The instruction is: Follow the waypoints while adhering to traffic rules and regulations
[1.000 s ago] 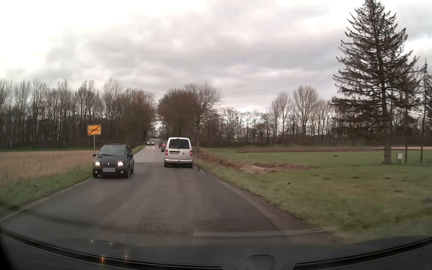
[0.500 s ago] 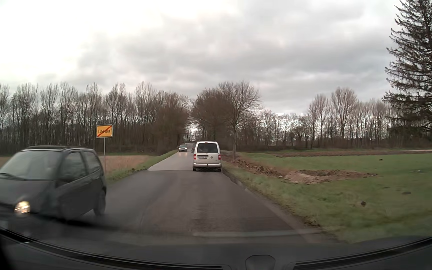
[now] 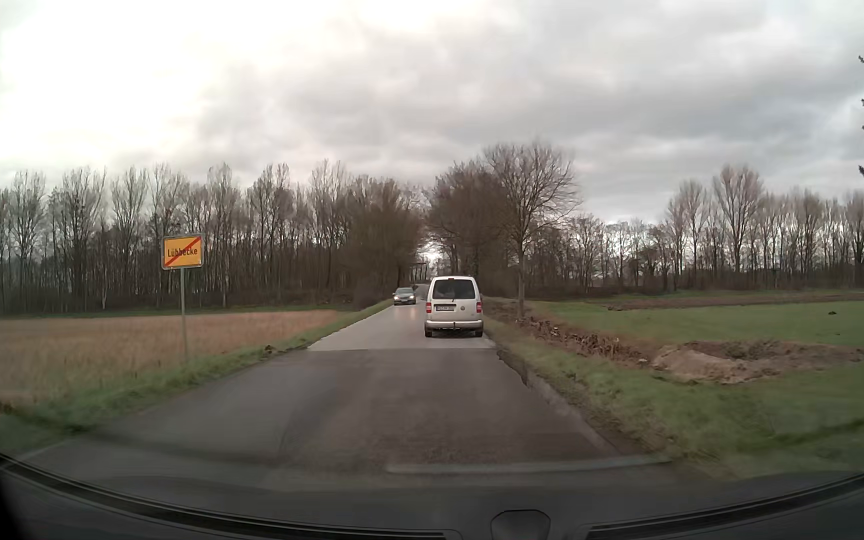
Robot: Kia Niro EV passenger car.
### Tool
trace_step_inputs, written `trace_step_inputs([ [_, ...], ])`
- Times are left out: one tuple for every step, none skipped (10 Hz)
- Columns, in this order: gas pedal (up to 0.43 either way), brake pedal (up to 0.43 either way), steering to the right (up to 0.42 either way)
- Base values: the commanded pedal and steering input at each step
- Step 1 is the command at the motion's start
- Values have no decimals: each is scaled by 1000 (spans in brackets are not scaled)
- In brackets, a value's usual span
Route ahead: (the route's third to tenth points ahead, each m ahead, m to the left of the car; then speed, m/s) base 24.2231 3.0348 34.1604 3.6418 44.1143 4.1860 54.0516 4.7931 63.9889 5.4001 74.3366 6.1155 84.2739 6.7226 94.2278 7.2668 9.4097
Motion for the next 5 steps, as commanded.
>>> trace_step_inputs([
  [268,0,-35],
  [268,0,-26],
  [268,0,-22],
  [240,0,-17],
  [220,0,-13],
])
